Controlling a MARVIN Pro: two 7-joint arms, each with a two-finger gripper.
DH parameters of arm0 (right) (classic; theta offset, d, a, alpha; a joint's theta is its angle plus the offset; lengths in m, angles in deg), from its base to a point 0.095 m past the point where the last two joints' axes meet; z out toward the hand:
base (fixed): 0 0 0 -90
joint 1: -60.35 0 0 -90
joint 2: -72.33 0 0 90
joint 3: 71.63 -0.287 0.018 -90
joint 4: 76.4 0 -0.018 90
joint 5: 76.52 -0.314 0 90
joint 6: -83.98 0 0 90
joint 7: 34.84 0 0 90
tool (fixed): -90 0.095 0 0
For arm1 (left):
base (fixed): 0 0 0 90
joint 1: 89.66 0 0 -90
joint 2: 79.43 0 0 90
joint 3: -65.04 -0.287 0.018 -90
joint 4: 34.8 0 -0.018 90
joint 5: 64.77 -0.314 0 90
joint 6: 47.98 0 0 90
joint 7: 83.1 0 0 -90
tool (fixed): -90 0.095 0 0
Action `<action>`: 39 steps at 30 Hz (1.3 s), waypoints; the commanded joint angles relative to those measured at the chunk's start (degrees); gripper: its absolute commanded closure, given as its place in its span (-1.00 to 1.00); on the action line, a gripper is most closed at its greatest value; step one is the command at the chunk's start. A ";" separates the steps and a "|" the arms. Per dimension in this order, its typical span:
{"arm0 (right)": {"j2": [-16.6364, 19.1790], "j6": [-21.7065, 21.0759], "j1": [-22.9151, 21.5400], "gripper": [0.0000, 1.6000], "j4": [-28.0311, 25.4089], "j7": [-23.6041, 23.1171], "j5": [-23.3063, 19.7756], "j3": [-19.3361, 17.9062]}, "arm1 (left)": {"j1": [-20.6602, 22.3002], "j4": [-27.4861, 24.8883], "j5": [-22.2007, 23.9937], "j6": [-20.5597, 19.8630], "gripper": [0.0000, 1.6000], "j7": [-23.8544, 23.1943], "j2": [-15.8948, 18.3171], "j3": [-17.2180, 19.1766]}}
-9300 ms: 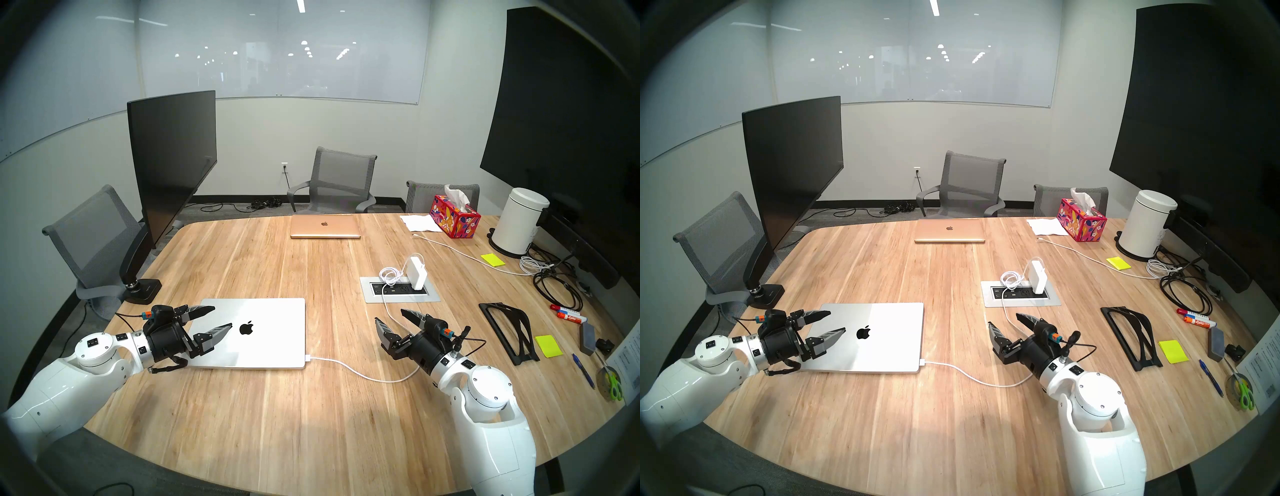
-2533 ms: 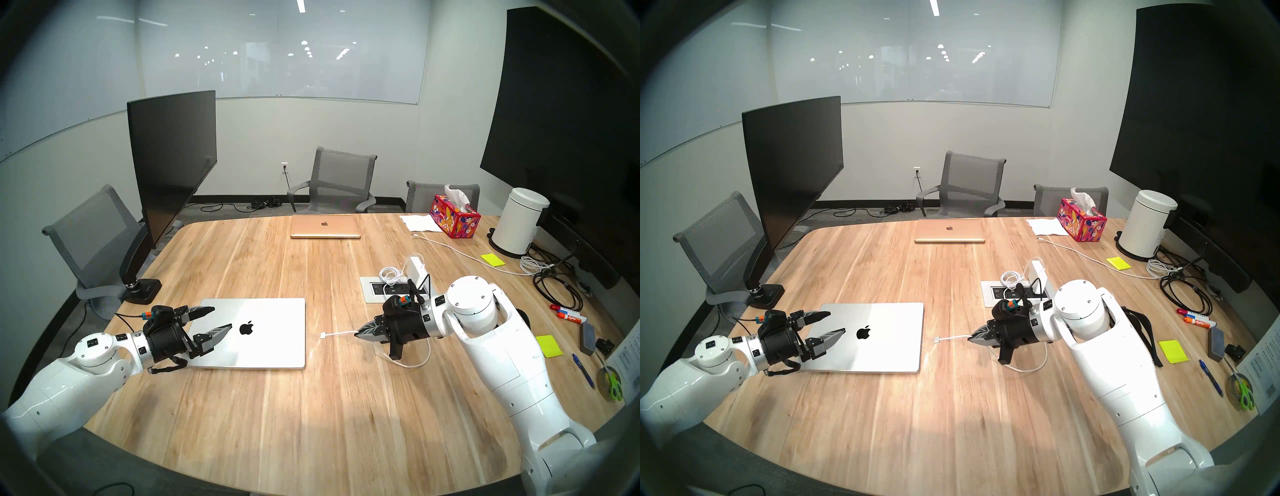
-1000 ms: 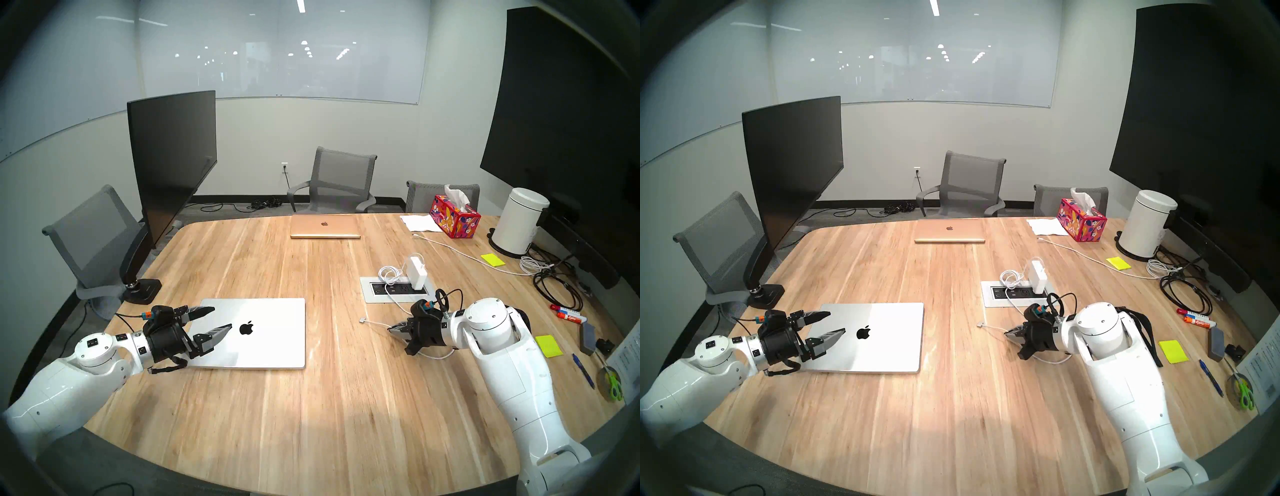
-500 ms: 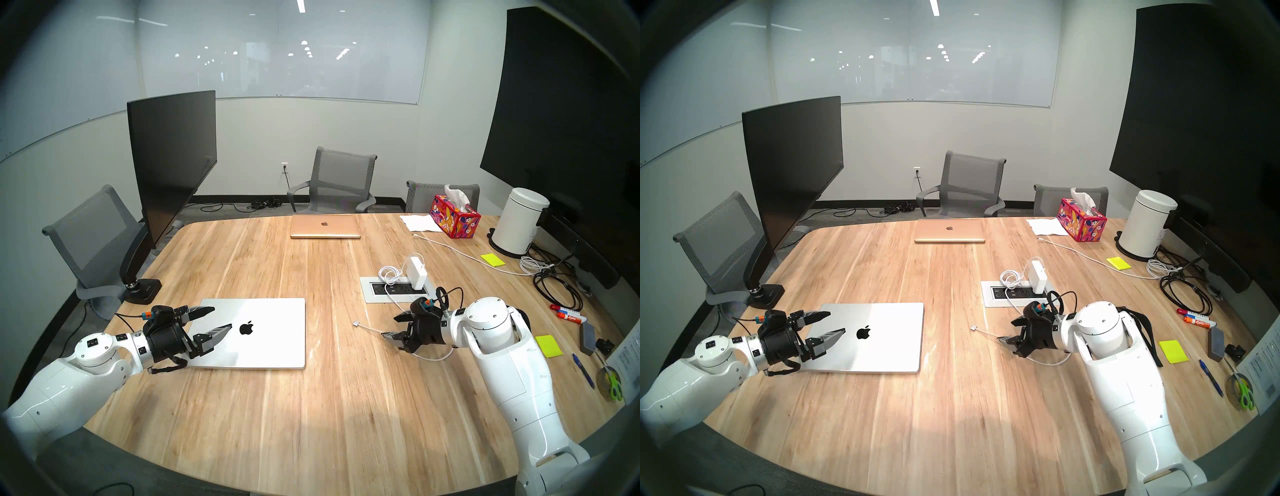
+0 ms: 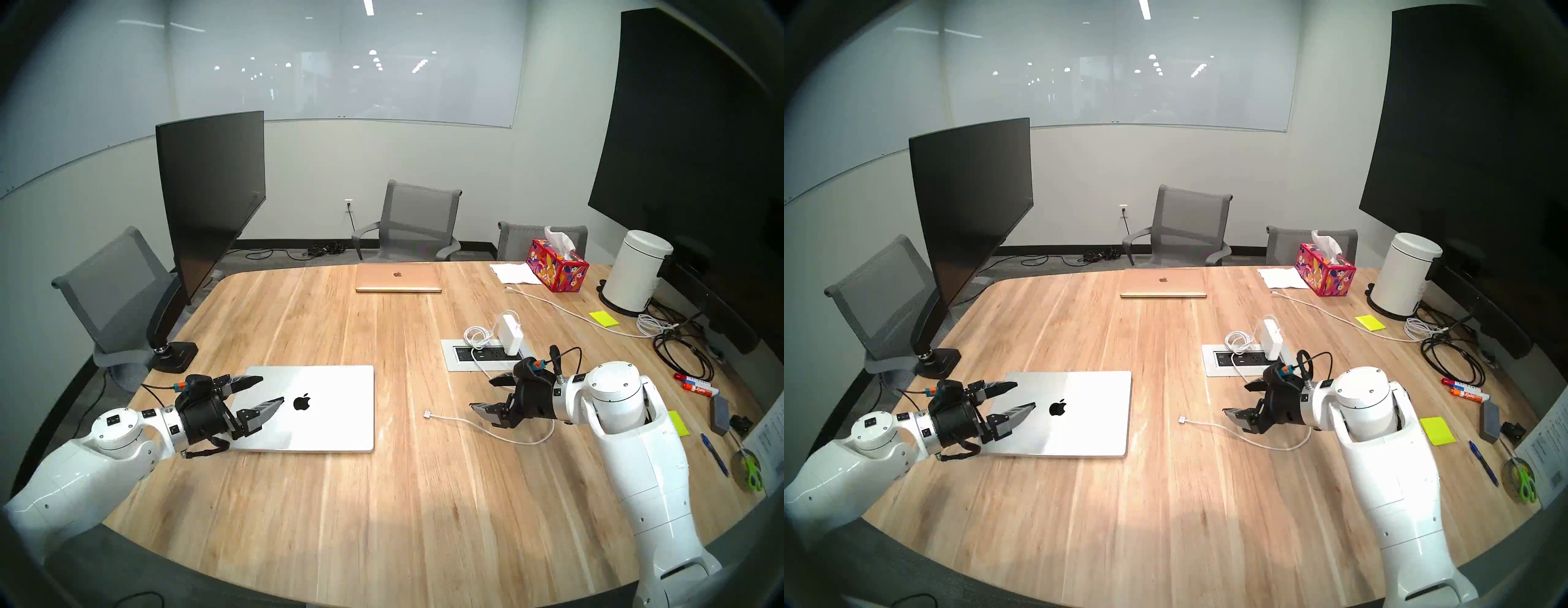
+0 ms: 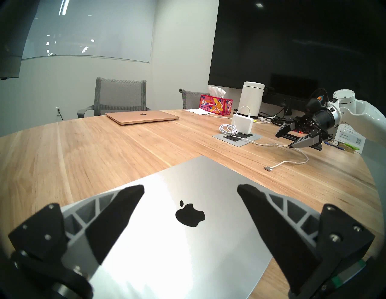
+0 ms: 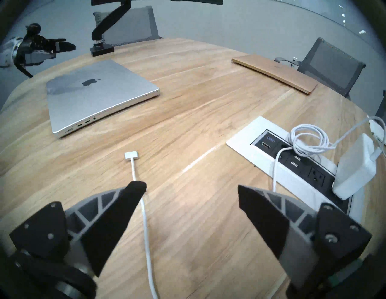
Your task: Unplug the charging cable from the port of the MacBook and lay it on the desk
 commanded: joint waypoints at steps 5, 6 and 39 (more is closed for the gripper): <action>-6.57 -3.24 4.09 -0.84 -7.62 1.72 -6.20 -6.79 | 0.25 -0.38 0.12 0.32 -1.00 0.09 0.05 0.42; -7.04 -3.39 4.48 -0.87 -8.10 1.82 -6.62 -7.13 | 0.25 -0.38 0.13 0.32 -1.00 0.09 0.05 0.42; -20.68 15.39 9.93 -1.00 -6.95 11.65 -13.81 -11.80 | 0.21 -0.41 0.14 0.36 -1.00 0.13 0.07 0.44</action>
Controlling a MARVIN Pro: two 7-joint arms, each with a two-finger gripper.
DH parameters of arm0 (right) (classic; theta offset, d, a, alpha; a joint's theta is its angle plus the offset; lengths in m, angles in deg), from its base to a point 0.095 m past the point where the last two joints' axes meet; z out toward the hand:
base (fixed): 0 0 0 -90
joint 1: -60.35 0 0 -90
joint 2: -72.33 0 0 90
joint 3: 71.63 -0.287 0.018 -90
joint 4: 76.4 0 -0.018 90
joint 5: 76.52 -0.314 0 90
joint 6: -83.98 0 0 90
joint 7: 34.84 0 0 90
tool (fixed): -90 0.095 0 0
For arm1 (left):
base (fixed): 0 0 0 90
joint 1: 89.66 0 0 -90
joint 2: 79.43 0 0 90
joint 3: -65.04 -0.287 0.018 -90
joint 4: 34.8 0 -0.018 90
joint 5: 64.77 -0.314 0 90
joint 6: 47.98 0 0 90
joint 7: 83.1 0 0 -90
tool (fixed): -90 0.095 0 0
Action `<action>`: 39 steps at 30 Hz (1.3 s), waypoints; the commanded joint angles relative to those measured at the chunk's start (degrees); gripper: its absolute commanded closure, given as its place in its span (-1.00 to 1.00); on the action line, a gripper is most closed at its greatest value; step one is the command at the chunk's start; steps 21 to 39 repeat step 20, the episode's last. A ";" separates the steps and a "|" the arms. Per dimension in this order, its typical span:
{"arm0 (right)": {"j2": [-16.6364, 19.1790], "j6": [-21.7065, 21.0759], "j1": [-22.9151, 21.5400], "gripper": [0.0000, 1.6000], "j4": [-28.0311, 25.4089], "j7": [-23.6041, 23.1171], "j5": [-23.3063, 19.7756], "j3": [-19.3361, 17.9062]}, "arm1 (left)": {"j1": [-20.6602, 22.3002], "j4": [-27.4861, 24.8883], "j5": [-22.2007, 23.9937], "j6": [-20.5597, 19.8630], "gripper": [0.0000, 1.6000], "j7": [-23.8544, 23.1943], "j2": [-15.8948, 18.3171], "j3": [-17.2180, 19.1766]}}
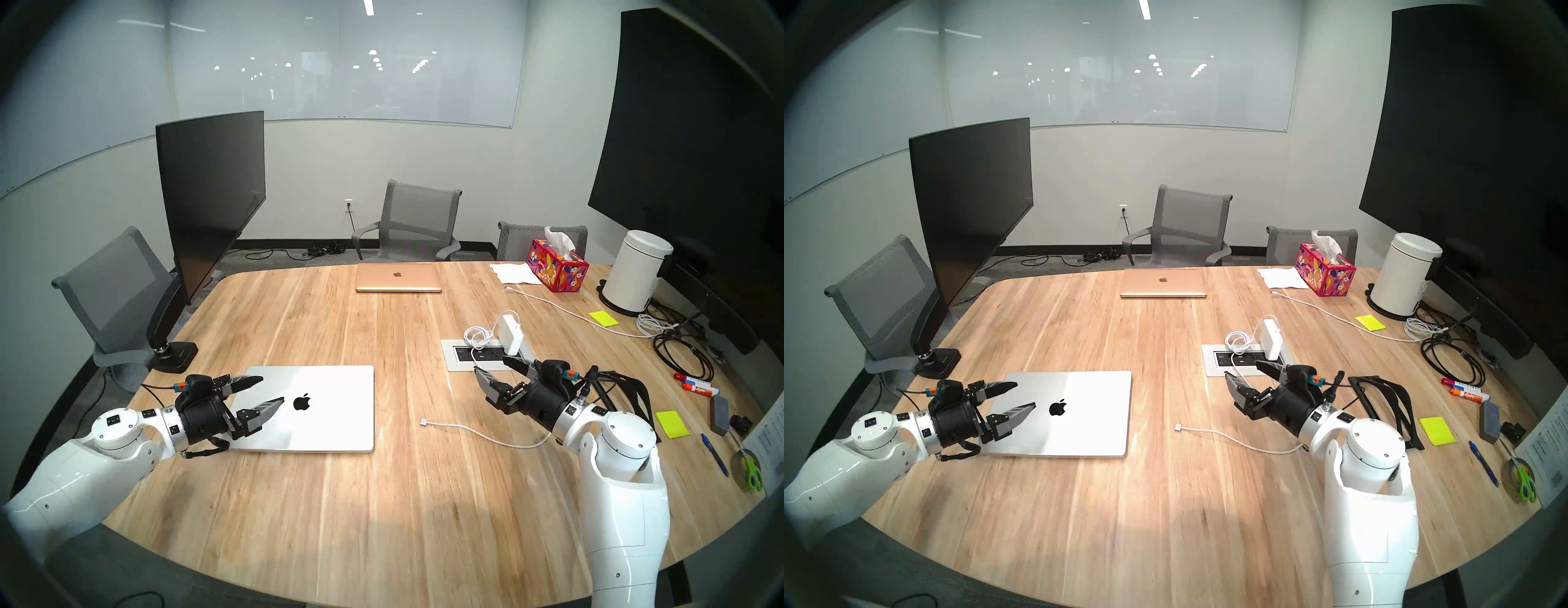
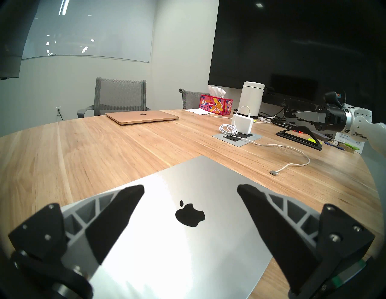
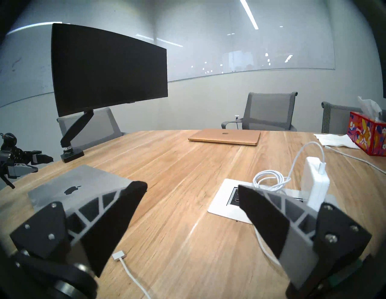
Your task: Unplug the charging cable from the port of the MacBook and lay it on the desk
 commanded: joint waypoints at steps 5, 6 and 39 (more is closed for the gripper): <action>-0.95 2.09 -0.62 -1.00 -0.35 -0.84 -1.25 0.14 | 0.20 -0.42 0.13 0.36 -1.00 0.14 0.05 0.47; -0.98 2.11 -0.63 -1.00 -0.34 -0.89 -1.23 0.11 | 0.19 -0.42 0.13 0.36 -1.00 0.14 0.05 0.47; -1.39 2.18 -0.75 -1.00 -0.30 -1.34 -0.86 -0.20 | 0.19 -0.42 0.13 0.36 -1.00 0.14 0.06 0.46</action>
